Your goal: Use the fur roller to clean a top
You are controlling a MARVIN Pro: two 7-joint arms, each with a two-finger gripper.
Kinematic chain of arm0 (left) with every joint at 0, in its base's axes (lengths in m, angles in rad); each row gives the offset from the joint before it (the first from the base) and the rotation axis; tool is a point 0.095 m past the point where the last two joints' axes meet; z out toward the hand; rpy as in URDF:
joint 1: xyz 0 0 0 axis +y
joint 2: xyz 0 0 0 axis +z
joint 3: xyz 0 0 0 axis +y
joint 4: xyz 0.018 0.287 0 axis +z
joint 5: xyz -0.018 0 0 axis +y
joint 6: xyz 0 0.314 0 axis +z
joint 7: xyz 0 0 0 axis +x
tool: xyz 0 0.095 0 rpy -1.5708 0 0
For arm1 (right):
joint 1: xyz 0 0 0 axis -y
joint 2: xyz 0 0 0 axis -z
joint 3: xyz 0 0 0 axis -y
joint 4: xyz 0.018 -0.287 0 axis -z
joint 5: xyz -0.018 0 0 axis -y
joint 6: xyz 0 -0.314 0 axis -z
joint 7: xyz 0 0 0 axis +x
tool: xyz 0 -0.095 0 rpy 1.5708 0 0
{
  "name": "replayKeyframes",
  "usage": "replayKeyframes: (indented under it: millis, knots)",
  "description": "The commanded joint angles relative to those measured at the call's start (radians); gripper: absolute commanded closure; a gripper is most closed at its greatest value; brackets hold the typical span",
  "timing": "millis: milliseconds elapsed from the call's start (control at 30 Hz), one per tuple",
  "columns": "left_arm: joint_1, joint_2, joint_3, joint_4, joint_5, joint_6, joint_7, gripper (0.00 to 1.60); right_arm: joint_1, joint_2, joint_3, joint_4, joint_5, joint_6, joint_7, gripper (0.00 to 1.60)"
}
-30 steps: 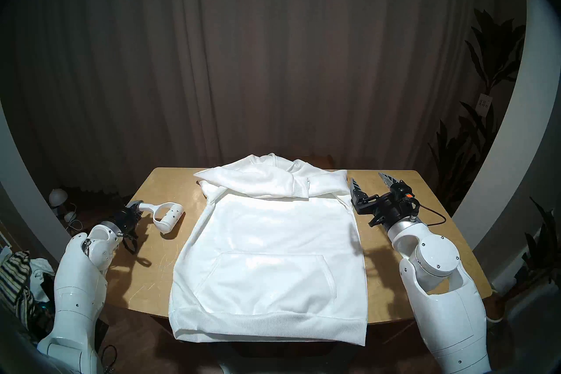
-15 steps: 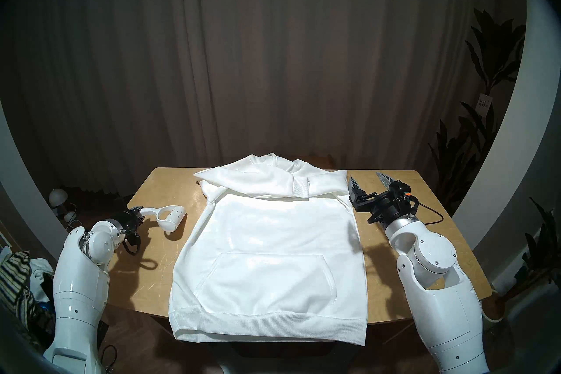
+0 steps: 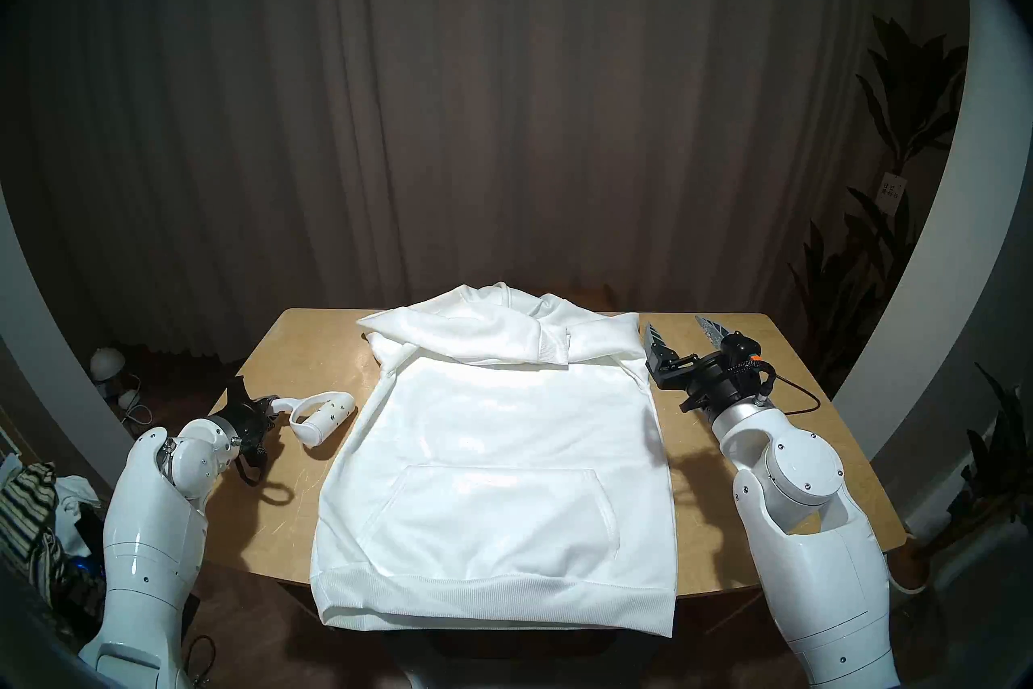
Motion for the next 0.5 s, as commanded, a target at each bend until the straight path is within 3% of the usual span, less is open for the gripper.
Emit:
replayKeyframes:
  millis: [0,233,267,300,333,367,400,433,467]
  knots:
    - [-0.013,0.008,-0.010,0.013,0.020,-0.006,-0.051,1.60,-0.008,-0.006,-0.005,-0.045,-0.004,0.001,-0.007,0.00]
    - [0.007,0.007,-0.012,-0.013,0.030,-0.012,-0.044,1.60,-0.008,-0.003,-0.011,-0.054,-0.008,0.015,-0.012,0.00]
    - [0.019,0.005,-0.011,-0.031,0.038,-0.020,-0.039,1.28,-0.008,-0.002,-0.013,-0.055,-0.010,0.017,-0.014,0.00]
    - [0.023,0.002,-0.014,-0.036,0.035,-0.023,-0.038,1.07,-0.008,-0.001,-0.014,-0.056,-0.009,0.019,-0.015,0.00]
    - [0.023,0.002,-0.014,-0.036,0.035,-0.023,-0.038,1.07,-0.008,-0.001,-0.014,-0.056,-0.009,0.019,-0.015,0.00]
    - [0.030,0.005,-0.012,-0.055,0.044,-0.037,-0.018,0.72,-0.008,-0.001,-0.016,-0.057,-0.011,0.020,-0.017,0.00]
    - [0.031,0.010,-0.009,-0.060,0.047,-0.039,-0.005,0.57,-0.008,0.000,-0.018,-0.057,-0.015,0.019,-0.018,0.00]
    - [0.031,0.010,-0.009,-0.060,0.047,-0.039,-0.005,0.57,-0.008,0.000,-0.018,-0.057,-0.015,0.019,-0.018,0.00]
    - [0.035,0.014,-0.002,-0.066,0.066,-0.047,-0.010,0.77,-0.010,-0.003,-0.019,-0.059,-0.015,0.027,-0.023,0.00]
